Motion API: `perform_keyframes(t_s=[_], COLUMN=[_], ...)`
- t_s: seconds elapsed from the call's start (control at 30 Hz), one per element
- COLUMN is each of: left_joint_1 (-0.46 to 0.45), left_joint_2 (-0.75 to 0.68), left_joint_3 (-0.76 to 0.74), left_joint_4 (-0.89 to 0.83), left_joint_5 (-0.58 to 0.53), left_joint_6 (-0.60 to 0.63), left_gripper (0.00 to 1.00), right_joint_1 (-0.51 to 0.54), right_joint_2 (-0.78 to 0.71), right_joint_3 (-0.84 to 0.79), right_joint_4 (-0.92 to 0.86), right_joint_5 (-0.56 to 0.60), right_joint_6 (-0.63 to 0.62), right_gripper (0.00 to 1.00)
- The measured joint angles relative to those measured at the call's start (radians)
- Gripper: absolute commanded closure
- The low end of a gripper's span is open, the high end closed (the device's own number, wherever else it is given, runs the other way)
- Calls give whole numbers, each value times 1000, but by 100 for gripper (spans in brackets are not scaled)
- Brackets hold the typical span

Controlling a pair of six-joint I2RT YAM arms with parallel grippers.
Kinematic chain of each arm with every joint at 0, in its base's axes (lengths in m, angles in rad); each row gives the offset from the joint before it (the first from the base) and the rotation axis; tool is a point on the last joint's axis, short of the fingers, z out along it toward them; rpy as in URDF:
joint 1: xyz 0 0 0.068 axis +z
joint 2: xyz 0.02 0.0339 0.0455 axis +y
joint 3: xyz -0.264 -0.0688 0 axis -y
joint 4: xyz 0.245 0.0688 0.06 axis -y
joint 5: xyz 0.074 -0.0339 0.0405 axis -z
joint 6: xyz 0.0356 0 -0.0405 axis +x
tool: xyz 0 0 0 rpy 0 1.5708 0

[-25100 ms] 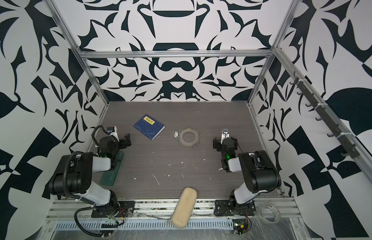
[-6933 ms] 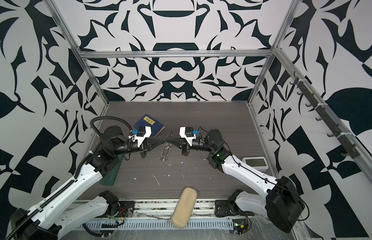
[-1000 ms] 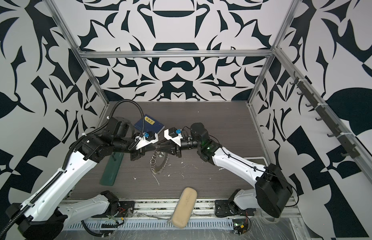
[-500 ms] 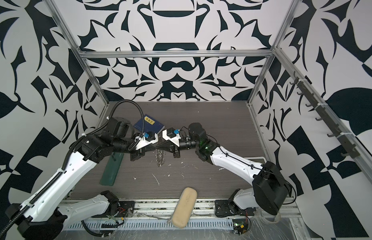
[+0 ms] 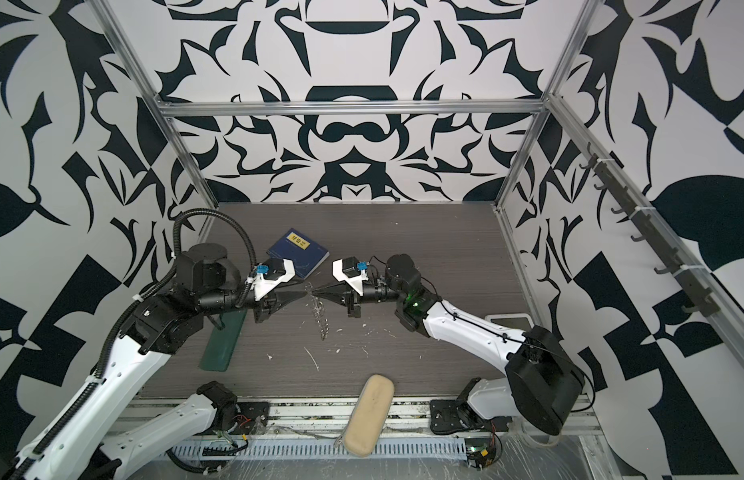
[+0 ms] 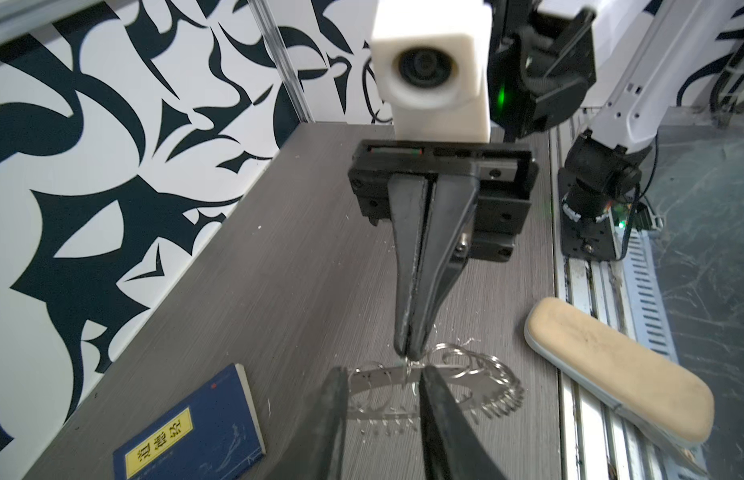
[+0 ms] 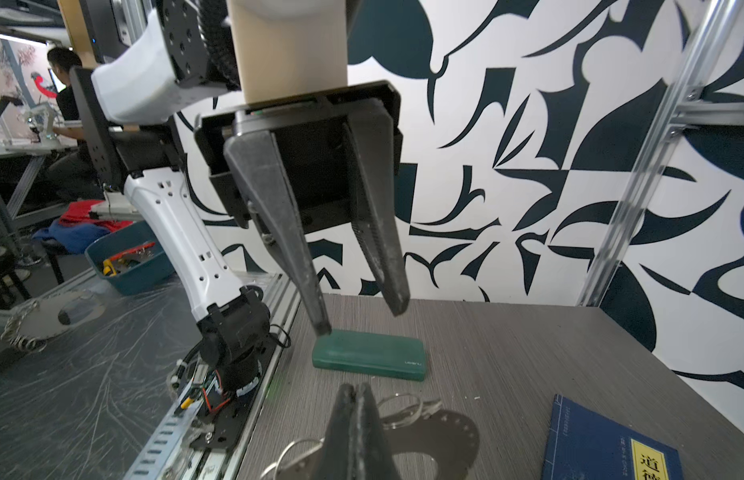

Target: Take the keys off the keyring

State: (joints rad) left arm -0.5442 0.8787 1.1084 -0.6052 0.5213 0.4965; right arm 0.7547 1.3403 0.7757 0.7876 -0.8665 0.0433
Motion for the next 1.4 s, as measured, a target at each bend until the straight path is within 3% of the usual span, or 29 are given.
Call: perform_keyframes(t_s=[0.53,0.87,1.07,1.23,1.3,1.4], left_joint_1=[29,39,42,45,45,45], left_joint_2=[-5,16,31,36,42,63], left_joint_3=[-78,-85,-85,-80,-61,-15], left_joint_4=[229,328,338,319,276,170], left_joint_5=[158,234,253,261,252,217], left_joint_6=[-147,-208,-219,-194,-163,-97], left_gripper=[76,84,100,100,100,100], right_joint_1=[-2,-2,-2,-5,-5,-5], right_joint_2=[2,23,43,51,47,11], right_joint_3=[-33,-33,-33,-32,-32,-32], right_joint_4=[378,474,495,503,487,378], right_joint_5=[86,89,74,62,61,68], right_joint_6=[178,234,259,269,265,216], right_gripper=[100,100,100,100,85,78])
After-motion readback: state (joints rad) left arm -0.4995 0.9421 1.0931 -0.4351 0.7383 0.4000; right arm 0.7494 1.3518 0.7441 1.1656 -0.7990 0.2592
